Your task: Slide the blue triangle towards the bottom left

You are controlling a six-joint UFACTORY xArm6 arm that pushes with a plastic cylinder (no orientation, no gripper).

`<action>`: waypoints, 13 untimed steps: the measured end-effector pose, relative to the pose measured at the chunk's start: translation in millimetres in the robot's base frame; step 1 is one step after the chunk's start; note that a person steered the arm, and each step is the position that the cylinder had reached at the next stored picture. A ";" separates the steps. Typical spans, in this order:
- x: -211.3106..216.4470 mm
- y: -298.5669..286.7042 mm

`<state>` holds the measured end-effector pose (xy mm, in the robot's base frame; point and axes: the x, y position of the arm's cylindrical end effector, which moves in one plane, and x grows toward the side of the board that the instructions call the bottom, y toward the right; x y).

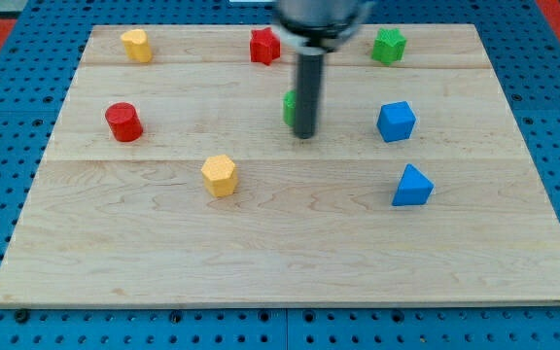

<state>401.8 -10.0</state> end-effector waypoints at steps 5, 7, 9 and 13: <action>104.2 69.8; 79.2 134.0; 112.7 143.9; 6.4 158.3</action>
<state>408.2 148.3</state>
